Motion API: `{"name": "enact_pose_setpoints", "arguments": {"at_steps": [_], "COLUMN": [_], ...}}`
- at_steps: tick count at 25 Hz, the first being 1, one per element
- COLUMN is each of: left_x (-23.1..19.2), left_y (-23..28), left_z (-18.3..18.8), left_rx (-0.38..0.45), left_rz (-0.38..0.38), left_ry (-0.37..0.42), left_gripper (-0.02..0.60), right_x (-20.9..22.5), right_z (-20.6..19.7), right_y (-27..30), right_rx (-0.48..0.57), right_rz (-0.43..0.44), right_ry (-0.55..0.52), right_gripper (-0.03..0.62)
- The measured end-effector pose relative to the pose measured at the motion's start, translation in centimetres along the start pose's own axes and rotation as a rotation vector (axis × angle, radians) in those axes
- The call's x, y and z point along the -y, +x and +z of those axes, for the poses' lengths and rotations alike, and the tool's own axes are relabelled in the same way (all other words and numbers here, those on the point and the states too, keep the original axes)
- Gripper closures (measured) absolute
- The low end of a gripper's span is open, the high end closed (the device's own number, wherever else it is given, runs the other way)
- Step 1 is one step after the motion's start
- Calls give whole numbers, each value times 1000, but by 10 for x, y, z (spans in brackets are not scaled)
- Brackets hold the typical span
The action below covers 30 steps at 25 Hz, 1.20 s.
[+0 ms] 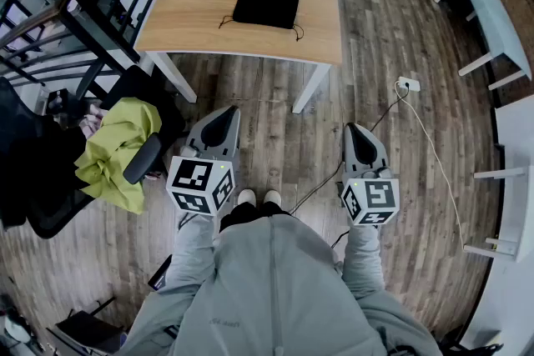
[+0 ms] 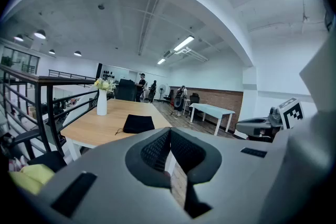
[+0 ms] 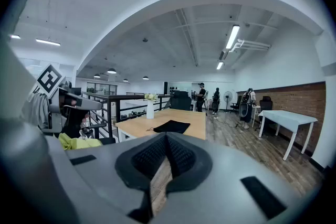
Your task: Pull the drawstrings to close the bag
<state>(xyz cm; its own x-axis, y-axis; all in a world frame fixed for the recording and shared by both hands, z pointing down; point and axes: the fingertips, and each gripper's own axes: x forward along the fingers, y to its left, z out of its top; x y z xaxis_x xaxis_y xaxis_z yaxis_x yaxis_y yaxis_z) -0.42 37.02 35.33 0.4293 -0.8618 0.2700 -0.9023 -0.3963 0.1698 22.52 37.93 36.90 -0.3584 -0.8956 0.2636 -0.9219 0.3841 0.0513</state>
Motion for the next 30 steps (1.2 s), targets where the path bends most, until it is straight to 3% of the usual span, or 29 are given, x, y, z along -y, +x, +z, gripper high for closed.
{"name": "enact_pose_setpoints", "arguments": {"at_steps": [16,30], "left_x": [5,-67], "left_y": [12,86], "left_z": [-15,13], "left_rx": [-42,-57], "left_rz": [90,96], "left_ry": [-9,-11], "left_gripper": [554,554], "right_x": [8,23], "right_z": [-26,-8], "right_y": [21,123], "right_rx": [-59,-83], "right_rz": [159,147], "right_ry": [129,160], "right_gripper": [571,571]}}
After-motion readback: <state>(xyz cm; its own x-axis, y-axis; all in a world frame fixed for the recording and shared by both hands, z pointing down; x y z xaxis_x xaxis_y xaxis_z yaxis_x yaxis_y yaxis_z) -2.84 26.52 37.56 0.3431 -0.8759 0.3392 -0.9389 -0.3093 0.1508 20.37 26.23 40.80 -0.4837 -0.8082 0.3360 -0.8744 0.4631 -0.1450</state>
